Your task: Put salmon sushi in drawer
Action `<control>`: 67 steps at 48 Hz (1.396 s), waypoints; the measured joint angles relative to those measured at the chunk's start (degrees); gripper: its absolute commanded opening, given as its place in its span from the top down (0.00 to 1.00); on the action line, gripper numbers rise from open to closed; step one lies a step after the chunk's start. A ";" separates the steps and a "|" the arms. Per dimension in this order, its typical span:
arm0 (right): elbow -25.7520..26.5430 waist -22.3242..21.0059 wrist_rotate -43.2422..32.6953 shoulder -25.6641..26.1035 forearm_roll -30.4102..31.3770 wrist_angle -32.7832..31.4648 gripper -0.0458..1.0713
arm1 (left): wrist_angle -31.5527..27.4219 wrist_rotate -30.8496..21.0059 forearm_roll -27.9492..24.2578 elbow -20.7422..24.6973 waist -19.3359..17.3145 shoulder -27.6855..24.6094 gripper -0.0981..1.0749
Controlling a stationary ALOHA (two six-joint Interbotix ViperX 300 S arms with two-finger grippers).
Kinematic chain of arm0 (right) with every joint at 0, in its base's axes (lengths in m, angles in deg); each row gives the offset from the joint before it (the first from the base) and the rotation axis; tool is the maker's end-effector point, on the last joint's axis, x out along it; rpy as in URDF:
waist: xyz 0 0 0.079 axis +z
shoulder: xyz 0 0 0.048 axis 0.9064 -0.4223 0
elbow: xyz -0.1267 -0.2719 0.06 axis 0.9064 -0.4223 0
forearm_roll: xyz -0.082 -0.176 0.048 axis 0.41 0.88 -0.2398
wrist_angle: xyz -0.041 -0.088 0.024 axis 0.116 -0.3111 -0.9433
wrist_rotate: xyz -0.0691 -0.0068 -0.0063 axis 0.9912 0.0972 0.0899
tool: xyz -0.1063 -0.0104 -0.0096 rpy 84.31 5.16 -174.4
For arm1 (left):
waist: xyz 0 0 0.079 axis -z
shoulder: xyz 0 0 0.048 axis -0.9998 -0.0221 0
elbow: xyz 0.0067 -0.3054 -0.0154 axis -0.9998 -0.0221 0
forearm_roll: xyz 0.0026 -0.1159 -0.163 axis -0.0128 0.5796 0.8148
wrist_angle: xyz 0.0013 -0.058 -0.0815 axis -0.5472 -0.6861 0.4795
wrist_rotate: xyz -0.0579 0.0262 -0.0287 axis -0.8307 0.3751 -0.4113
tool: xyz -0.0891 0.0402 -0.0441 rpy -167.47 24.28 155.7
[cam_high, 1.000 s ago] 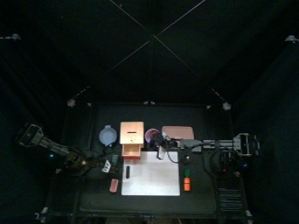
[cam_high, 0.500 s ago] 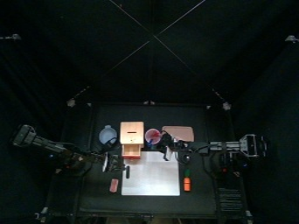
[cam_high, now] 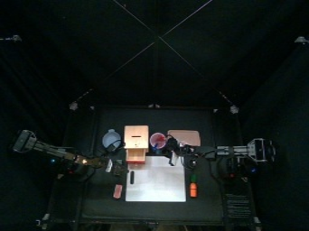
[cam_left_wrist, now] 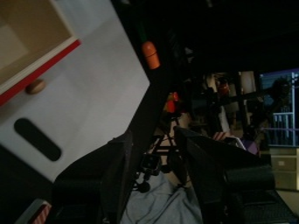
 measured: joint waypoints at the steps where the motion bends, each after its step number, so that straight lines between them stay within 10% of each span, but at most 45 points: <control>1: 0.00 0.00 0.00 -0.09 -0.09 0.00 0.92 | 0.09 0.00 0.00 0.00 -0.09 0.00 0.22; 67: 2.20 -0.70 0.00 -4.83 -0.09 0.18 0.92 | -26.02 -0.62 -29.62 29.18 -15.03 -5.54 0.22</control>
